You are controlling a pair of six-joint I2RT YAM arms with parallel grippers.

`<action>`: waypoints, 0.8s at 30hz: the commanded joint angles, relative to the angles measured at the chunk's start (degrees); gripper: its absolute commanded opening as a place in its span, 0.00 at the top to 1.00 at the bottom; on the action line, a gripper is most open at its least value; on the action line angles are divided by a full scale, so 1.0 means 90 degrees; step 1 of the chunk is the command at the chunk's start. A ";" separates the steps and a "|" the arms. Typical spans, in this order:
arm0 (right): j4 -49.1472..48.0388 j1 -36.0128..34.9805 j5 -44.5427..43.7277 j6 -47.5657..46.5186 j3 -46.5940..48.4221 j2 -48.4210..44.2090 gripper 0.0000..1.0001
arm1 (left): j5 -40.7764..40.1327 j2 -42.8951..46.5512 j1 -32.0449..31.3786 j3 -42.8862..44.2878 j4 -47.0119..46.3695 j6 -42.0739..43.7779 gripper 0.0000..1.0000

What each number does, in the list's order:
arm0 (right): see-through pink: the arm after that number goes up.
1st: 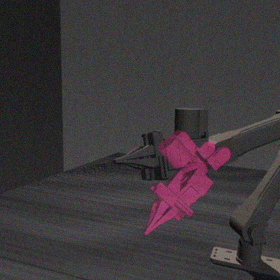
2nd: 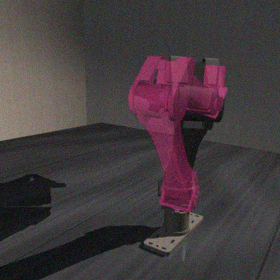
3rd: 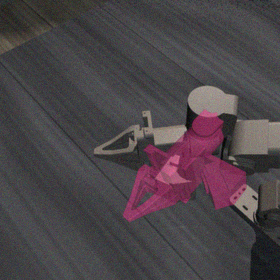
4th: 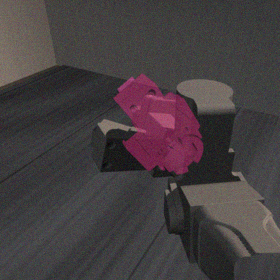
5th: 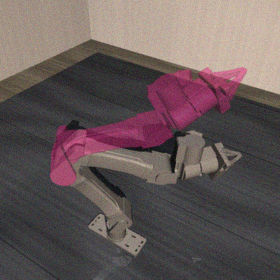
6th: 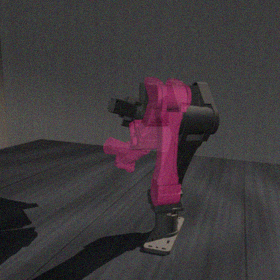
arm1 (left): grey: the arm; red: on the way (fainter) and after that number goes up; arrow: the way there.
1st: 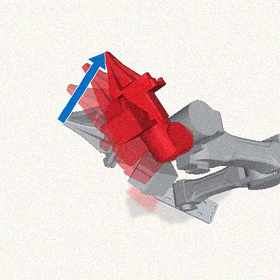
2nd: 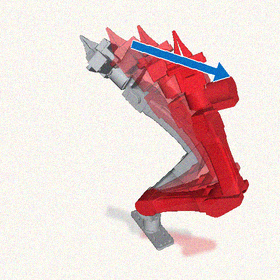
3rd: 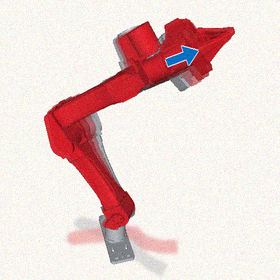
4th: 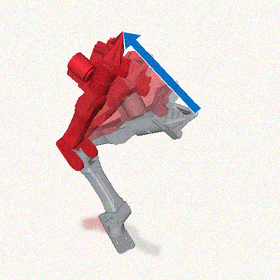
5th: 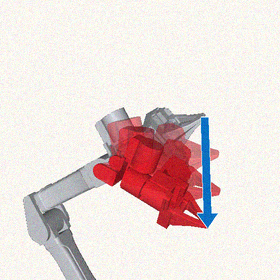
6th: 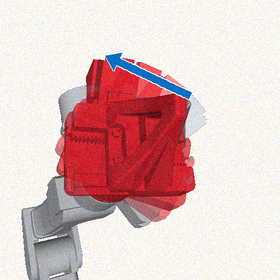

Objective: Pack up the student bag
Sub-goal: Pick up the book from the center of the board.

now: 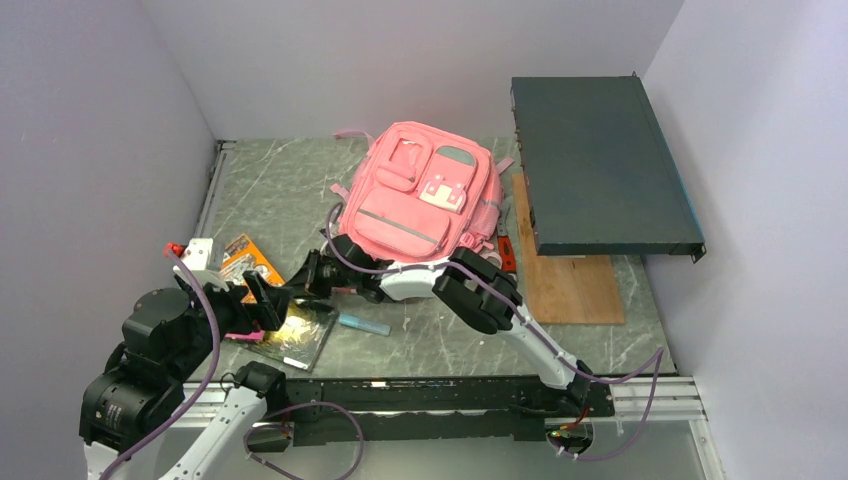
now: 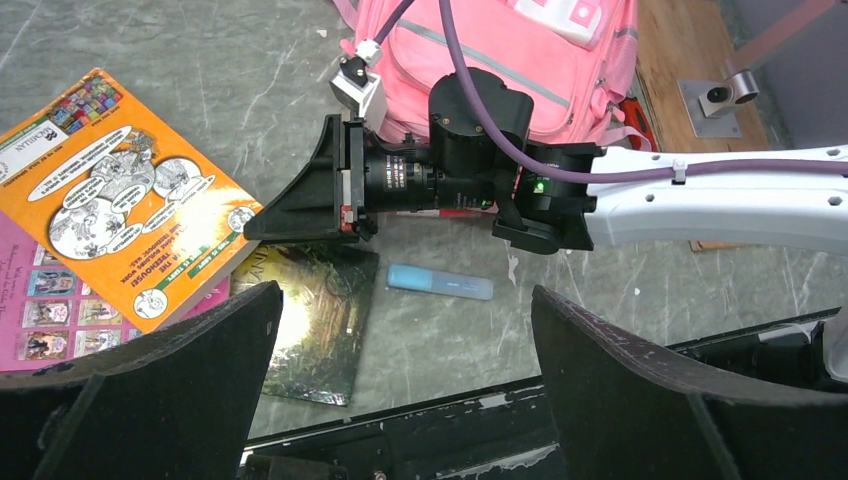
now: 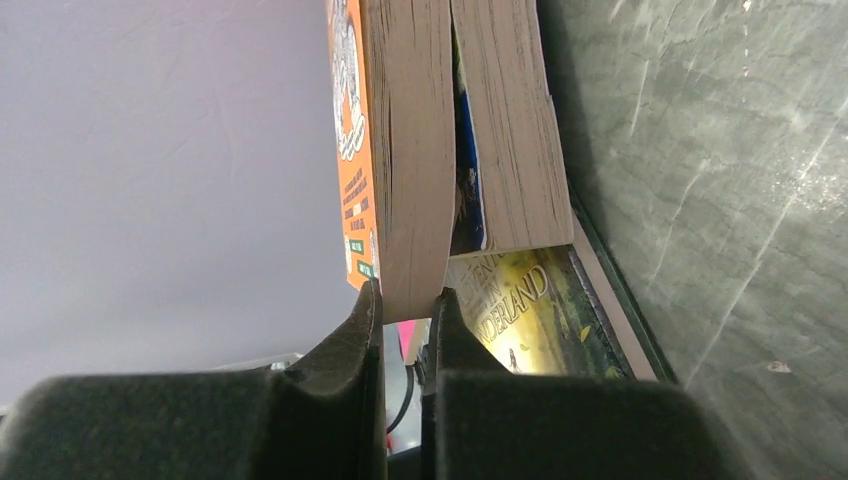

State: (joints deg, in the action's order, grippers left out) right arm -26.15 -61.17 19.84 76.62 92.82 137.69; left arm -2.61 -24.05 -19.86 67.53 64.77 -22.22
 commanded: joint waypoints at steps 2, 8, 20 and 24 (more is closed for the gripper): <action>-0.0629 0.0161 0.0241 -0.0265 -0.0381 -0.0571 1.00 | 0.0183 0.0016 0.0009 -0.0060 -0.0185 -0.0145 0.00; -0.1765 0.0510 0.0518 -0.0354 -0.1704 -0.1731 1.00 | 0.0231 -0.0007 0.0009 -0.0260 -0.0337 -0.0259 0.00; -0.2267 0.1264 0.0805 -0.0431 -0.3325 -0.3783 1.00 | -0.0207 -0.0090 0.0009 -0.0503 -0.0501 -0.1440 0.00; -0.2044 0.1433 0.0578 -0.0526 -0.3740 -0.4559 1.00 | -0.0664 0.0043 0.0009 -0.0931 -0.0499 -0.2737 0.00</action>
State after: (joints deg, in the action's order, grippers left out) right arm -38.89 -49.06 25.89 74.11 60.90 105.82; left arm -3.95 -24.21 -19.86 62.13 61.93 -34.37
